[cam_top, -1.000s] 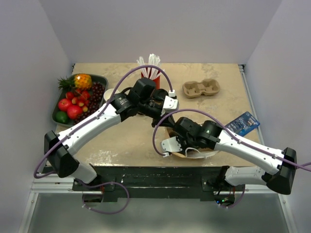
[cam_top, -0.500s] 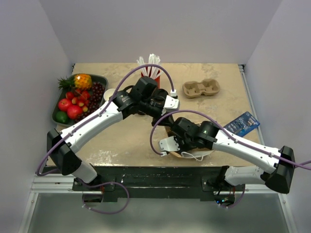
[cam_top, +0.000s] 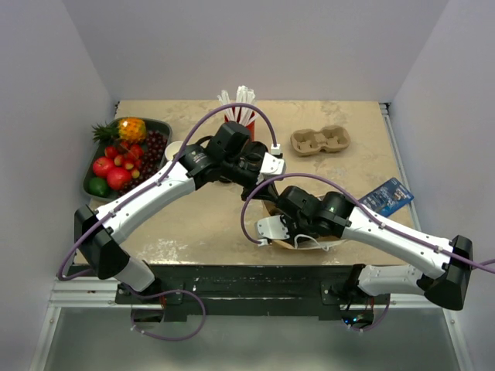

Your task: Pack the takeout coffee

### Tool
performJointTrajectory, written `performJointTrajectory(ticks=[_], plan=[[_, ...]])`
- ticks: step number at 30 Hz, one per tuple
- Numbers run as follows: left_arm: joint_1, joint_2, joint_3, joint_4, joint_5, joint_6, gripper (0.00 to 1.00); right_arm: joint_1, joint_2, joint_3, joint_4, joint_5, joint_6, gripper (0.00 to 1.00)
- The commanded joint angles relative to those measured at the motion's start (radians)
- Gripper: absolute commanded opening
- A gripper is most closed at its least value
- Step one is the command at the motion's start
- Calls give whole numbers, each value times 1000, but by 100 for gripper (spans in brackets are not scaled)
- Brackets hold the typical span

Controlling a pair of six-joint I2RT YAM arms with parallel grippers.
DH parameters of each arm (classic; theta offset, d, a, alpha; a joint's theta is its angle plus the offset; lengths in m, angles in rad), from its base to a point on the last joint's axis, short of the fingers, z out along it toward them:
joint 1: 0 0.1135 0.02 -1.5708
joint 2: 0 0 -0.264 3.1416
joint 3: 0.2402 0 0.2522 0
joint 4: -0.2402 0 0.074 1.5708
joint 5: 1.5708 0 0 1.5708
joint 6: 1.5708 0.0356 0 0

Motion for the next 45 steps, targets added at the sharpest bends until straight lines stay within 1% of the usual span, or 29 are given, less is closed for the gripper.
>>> performJointTrajectory(ticks=[1,3,6,12,14,16,17,21,23,24,25,28,31,34,35,36,37,38,39,40,42,43,45], plan=[[-3,-20,12,-9,-26,52,0,2,13,36,-43,-7,57,49],[-3,-17,14,-7,-27,52,0,2,19,37,-46,3,56,53],[-3,-7,20,-3,-27,46,0,2,35,34,-51,20,57,55],[-3,3,29,-4,-27,40,0,2,13,69,-48,-24,68,60],[-3,8,33,-6,-32,38,0,2,0,112,-46,-38,82,61],[-3,14,38,-6,-38,34,0,2,-13,169,-31,-62,97,64],[-3,17,41,-6,-42,31,0,1,-20,192,-25,-69,105,68],[-3,29,58,-1,-47,8,0,2,-39,331,-3,-107,131,70],[-3,29,70,8,-49,-6,0,4,-51,368,-2,-112,131,72],[-3,31,76,7,-50,-12,0,2,-63,404,1,-113,134,72],[-1,31,89,2,-49,-12,0,2,-72,422,-3,-154,140,72],[2,31,98,-10,-52,-17,0,2,-106,481,-8,-156,163,73],[34,39,93,-15,-21,-64,0,-9,-131,548,-46,-130,171,71],[92,59,99,-10,52,-135,0,-16,-151,609,-42,-67,157,70],[104,66,105,-10,56,-147,1,-18,-149,631,-48,-56,152,69],[118,68,112,-9,56,-157,6,-21,-142,684,-61,-46,151,69],[123,66,125,-10,57,-157,17,-38,-132,710,-93,-50,158,68],[129,63,133,-6,59,-158,24,-50,-120,730,-110,-61,169,68],[132,60,136,13,60,-167,31,-67,-116,766,-147,-103,198,67],[135,54,141,28,74,-175,42,-100,-116,781,-167,-113,218,67],[137,30,132,103,73,-210,49,-131,-119,803,-231,-218,272,68],[137,22,118,132,74,-224,53,-156,-123,798,-249,-236,289,72],[137,0,104,219,77,-268,55,-167,-155,749,-272,-259,309,73]])
